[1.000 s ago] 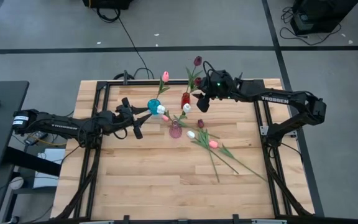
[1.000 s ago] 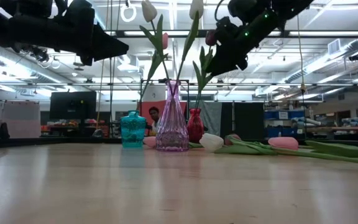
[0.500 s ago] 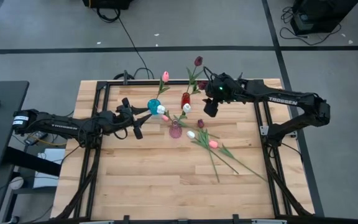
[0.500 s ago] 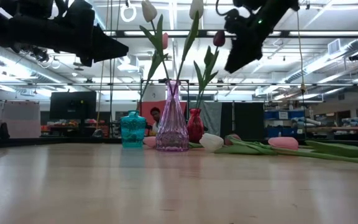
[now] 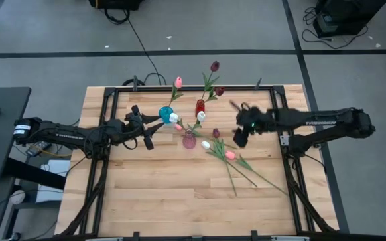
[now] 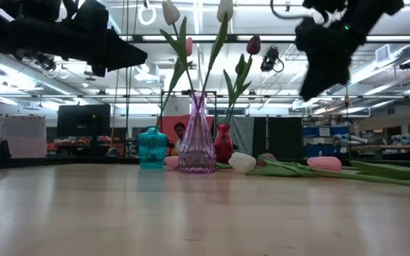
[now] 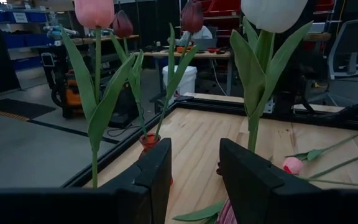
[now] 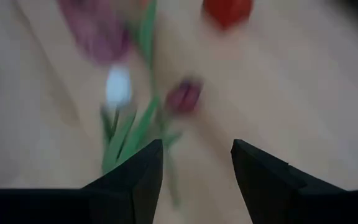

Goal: Sort flowers into vase by color
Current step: Put the bottom pink tulip into the blue vase

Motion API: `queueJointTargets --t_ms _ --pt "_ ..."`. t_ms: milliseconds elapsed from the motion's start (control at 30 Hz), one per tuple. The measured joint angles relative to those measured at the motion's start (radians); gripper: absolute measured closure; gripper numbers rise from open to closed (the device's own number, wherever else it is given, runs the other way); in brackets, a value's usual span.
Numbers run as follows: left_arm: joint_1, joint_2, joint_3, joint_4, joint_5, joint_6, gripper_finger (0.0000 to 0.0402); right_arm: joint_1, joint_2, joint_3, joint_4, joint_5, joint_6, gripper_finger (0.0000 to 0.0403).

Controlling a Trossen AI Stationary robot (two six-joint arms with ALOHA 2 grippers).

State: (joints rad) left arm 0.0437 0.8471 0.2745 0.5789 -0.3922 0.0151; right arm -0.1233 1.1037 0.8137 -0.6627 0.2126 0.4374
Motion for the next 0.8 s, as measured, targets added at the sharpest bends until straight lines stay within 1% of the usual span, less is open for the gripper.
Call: queueJointTargets --t_ms 100,200,333,400,467,633,800 --pt "0.000 0.000 0.000 0.000 0.000 0.000 0.0259 0.054 0.052 -0.047 -0.019 -0.067 0.104 0.0200" --pt "0.000 0.000 0.000 -0.002 0.000 -0.001 0.0259 0.106 0.121 -0.057 -0.058 -0.148 0.173 0.0204" --pt "0.000 0.000 0.000 -0.003 0.000 -0.001 0.0260 0.187 0.221 -0.057 -0.072 -0.223 0.222 0.0216" --pt "0.000 0.000 0.000 -0.007 0.000 -0.001 0.0259 0.214 0.268 -0.056 -0.098 -0.296 0.230 0.0222" --pt "0.000 0.000 0.000 -0.010 0.000 -0.001 0.0259 0.236 0.310 -0.045 -0.161 -0.352 0.244 0.0228" --pt "0.000 0.000 0.000 -0.009 0.000 -0.001 0.0259 0.290 0.373 0.001 -0.304 -0.412 0.274 0.0236" --pt "0.000 0.000 0.000 -0.009 0.000 -0.002 0.0259 0.337 0.416 0.002 -0.317 -0.439 0.300 0.0236"
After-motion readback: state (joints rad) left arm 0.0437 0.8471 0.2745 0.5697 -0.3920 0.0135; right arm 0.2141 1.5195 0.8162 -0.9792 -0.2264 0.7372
